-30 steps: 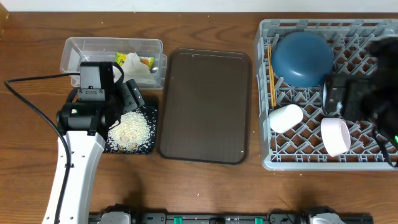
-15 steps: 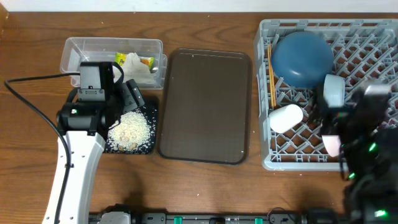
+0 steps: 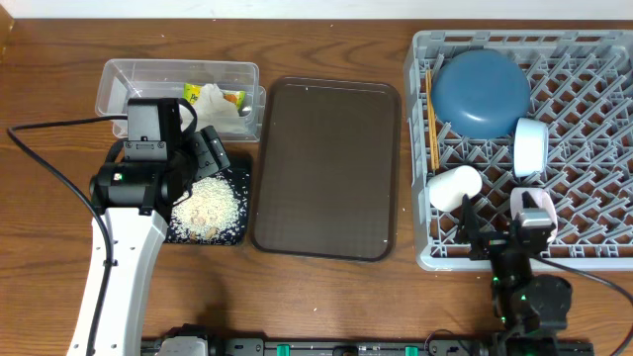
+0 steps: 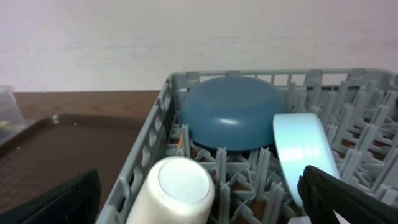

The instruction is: Sort waste into correct bins and load items into the dishwasher rack

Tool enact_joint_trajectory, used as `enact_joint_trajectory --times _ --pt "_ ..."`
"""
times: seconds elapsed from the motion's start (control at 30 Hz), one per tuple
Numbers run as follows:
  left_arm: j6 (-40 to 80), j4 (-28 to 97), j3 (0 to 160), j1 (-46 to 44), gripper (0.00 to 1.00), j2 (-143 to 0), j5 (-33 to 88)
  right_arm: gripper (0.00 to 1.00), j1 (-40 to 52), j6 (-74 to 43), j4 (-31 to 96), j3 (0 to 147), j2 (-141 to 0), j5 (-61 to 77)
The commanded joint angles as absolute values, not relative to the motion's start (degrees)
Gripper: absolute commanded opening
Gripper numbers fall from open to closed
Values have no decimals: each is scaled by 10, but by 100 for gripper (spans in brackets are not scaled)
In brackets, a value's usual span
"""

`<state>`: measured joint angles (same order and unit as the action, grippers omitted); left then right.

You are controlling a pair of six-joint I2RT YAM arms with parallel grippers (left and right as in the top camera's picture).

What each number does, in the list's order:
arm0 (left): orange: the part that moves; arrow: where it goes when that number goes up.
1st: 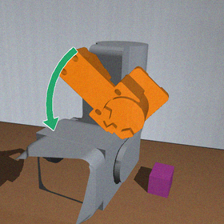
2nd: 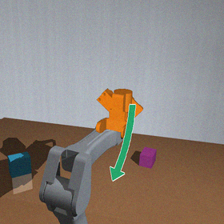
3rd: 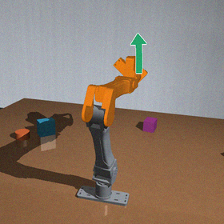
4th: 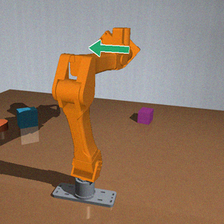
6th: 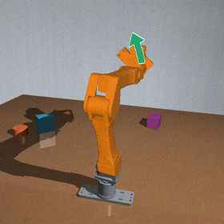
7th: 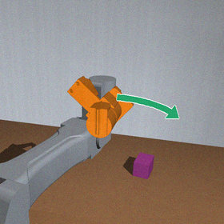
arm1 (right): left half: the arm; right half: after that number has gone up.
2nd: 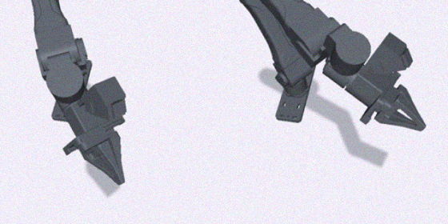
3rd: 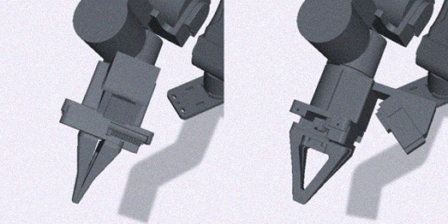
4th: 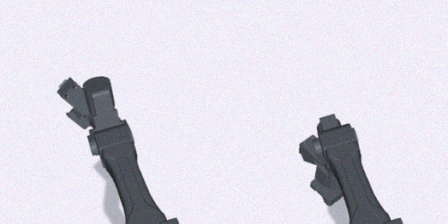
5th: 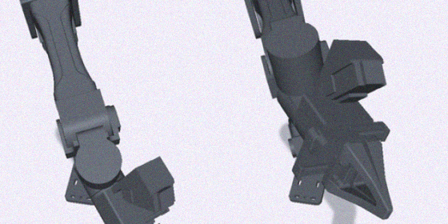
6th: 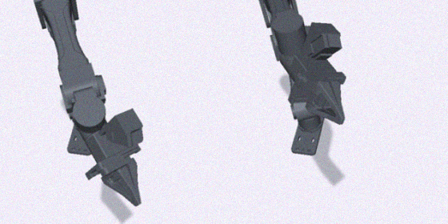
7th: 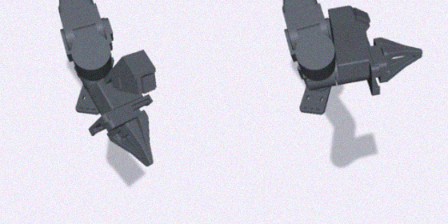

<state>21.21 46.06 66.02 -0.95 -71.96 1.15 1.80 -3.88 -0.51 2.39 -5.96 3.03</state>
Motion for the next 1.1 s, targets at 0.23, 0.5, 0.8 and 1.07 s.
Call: enact_joint_trajectory --times 0.23,0.5,0.8,1.07 --pt "215 461 666 -7 88 -722 9 99 34 -46 41 3 -3 34" --pt "215 461 666 -7 88 -722 9 99 34 -47 40 3 -3 33" --pt "215 461 666 -7 88 -722 9 99 34 -46 40 3 -3 33" --pt "215 461 666 -7 88 -722 9 99 34 -46 40 3 -3 33"
